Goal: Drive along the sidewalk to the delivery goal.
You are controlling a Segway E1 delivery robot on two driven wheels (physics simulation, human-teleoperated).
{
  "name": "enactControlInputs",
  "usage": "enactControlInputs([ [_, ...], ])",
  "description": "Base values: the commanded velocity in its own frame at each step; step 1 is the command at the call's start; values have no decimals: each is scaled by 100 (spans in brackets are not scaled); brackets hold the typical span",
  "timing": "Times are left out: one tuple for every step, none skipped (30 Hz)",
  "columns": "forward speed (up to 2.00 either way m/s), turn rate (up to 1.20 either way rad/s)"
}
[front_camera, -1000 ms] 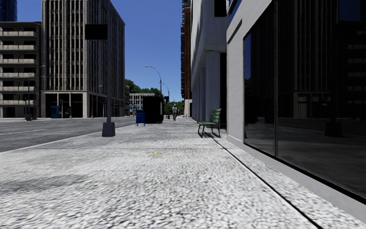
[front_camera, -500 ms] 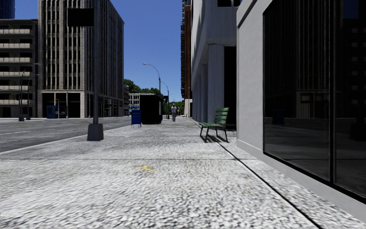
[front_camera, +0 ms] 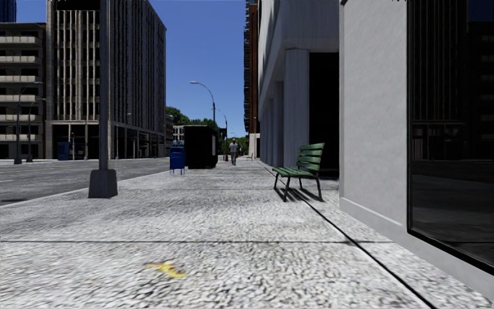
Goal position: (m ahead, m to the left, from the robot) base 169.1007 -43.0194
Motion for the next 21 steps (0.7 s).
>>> enactControlInputs([
  [200,0],
  [200,0],
  [200,0],
  [200,0],
  [200,0],
  [200,0],
  [200,0],
  [200,0],
  [200,0],
  [200,0],
  [200,0],
  [200,0],
  [200,0],
  [200,0],
  [200,0],
  [200,0],
  [200,0],
  [200,0],
  [200,0],
  [200,0],
  [200,0],
])
